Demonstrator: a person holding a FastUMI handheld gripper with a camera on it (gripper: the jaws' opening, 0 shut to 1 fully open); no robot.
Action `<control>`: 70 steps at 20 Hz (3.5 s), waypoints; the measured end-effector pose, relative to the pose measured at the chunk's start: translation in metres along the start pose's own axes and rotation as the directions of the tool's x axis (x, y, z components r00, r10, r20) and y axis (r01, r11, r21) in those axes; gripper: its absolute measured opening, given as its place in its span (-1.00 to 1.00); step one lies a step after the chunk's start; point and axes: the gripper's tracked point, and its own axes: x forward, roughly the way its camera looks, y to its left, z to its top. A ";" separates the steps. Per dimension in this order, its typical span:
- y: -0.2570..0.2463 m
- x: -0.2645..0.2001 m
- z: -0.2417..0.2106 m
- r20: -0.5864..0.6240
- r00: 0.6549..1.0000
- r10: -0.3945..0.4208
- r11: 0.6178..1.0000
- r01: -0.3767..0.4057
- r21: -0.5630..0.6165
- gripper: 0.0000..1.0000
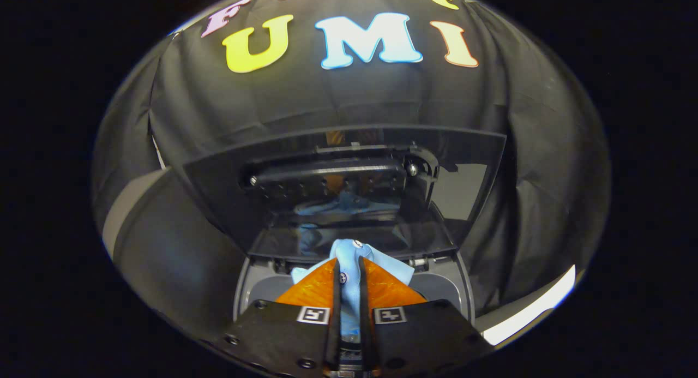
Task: Put the clothes into the washing machine and then close the washing machine lid.
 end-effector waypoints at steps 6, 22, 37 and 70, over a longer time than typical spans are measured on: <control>0.000 -0.009 -0.021 -0.026 1.000 0.005 1.000 -0.005 -0.020 0.96; 0.045 -0.104 0.166 0.328 0.935 0.134 0.986 -0.093 -0.138 0.96; 0.053 -0.002 0.188 0.243 0.968 0.056 0.998 -0.046 -0.048 0.96; 0.040 -0.045 0.099 0.265 0.964 0.008 0.998 0.008 -0.061 0.97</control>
